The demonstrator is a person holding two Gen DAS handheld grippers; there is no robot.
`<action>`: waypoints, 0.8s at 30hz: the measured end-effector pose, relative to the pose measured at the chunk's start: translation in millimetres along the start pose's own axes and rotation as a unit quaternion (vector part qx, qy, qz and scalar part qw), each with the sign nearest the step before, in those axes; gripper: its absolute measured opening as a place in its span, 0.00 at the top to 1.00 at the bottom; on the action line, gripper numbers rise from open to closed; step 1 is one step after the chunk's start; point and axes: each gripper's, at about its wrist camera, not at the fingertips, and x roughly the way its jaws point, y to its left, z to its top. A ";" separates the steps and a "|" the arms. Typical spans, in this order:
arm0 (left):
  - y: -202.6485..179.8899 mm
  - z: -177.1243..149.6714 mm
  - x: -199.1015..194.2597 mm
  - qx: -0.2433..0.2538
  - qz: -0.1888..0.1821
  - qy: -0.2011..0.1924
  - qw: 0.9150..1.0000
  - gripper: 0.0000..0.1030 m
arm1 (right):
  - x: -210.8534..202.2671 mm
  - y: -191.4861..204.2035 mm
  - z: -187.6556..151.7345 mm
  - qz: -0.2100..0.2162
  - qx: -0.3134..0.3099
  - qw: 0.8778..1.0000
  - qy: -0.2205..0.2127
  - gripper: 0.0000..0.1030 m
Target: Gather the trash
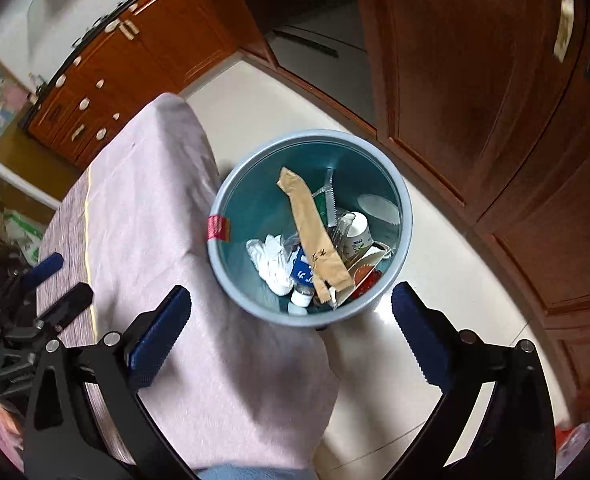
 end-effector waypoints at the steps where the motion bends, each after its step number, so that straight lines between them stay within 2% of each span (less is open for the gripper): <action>1: 2.8 -5.3 -7.5 -0.005 -0.001 0.000 1.000 0.04 | -6.0 5.8 -4.6 -0.007 -0.010 1.000 -0.002 0.06; 5: 8.0 -23.3 -32.9 -0.004 0.019 -0.015 1.000 0.04 | -24.1 24.3 -22.6 -0.038 -0.040 0.998 -0.009 0.06; 8: 12.0 -32.6 -45.2 -0.012 0.018 -0.012 1.000 0.04 | -38.1 38.4 -36.4 -0.057 -0.062 0.996 -0.018 0.06; 18: 13.8 -57.9 -82.4 -0.023 0.027 -0.028 0.999 0.04 | -65.0 75.6 -73.5 -0.079 -0.110 0.990 -0.032 0.06; 24: 16.0 -70.6 -89.8 -0.027 0.033 -0.028 0.999 0.04 | -70.8 86.7 -88.5 -0.092 -0.124 0.987 -0.036 0.06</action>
